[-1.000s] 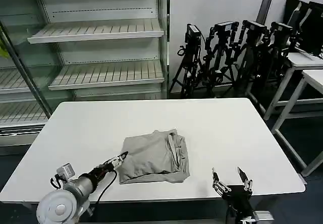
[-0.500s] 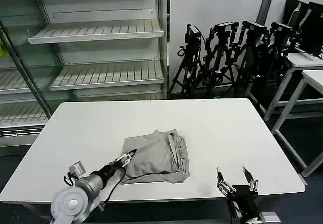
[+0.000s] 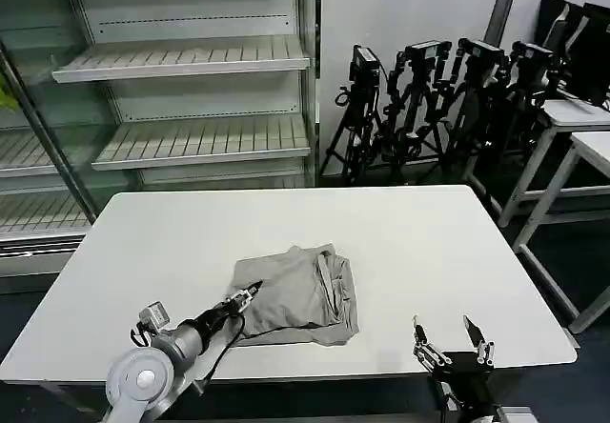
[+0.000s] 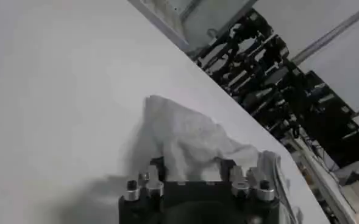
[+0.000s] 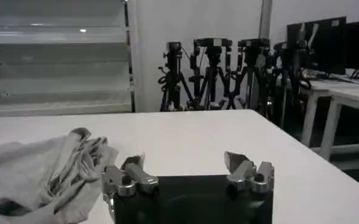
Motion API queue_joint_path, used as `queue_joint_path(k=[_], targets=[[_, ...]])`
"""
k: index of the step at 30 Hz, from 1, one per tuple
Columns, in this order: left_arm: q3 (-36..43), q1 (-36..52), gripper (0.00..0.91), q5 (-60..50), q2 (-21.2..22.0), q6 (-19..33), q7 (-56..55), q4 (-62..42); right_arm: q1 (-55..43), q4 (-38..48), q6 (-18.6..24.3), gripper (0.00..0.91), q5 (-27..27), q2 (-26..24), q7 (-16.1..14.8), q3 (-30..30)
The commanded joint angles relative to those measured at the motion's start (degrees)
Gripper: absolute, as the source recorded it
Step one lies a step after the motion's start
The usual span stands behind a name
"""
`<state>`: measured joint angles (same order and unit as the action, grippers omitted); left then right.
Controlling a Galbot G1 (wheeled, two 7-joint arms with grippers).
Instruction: Fold and organize the clothes.
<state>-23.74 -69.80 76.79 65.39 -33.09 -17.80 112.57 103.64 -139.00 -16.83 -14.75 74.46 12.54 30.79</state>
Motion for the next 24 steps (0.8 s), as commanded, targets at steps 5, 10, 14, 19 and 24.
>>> queue_joint_path(k=[5, 10, 14, 19, 24], targets=[[-2.31, 0.1, 0.04, 3.65, 2.84, 0.02, 0.23, 1.6, 1.81, -2.01, 0.02, 0.907, 0.23, 0.67, 0.07, 0.49], [-7.9, -0.24, 0.04, 6.06, 3.78, -0.02, 0.19, 0.34, 2.1, -2.92, 0.01, 0.907, 0.11, 0.74, 0.13, 0.96], [-14.95, -2.03, 0.04, 9.58, 0.91, -0.12, 0.06, 0.56, 1.26, -2.85, -0.04, 0.907, -0.17, 0.71, 0.17, 0.72], [-29.72, -4.29, 0.04, 13.14, -7.41, -0.18, 0.2, -1.82, -1.32, -1.94, -0.09, 0.907, -0.6, 0.61, 0.25, -0.69], [-39.39, -6.39, 0.04, 12.59, -14.08, -0.22, 0.67, -5.63, -3.52, -0.74, -0.1, 0.907, -0.67, 0.6, 0.26, -2.78]])
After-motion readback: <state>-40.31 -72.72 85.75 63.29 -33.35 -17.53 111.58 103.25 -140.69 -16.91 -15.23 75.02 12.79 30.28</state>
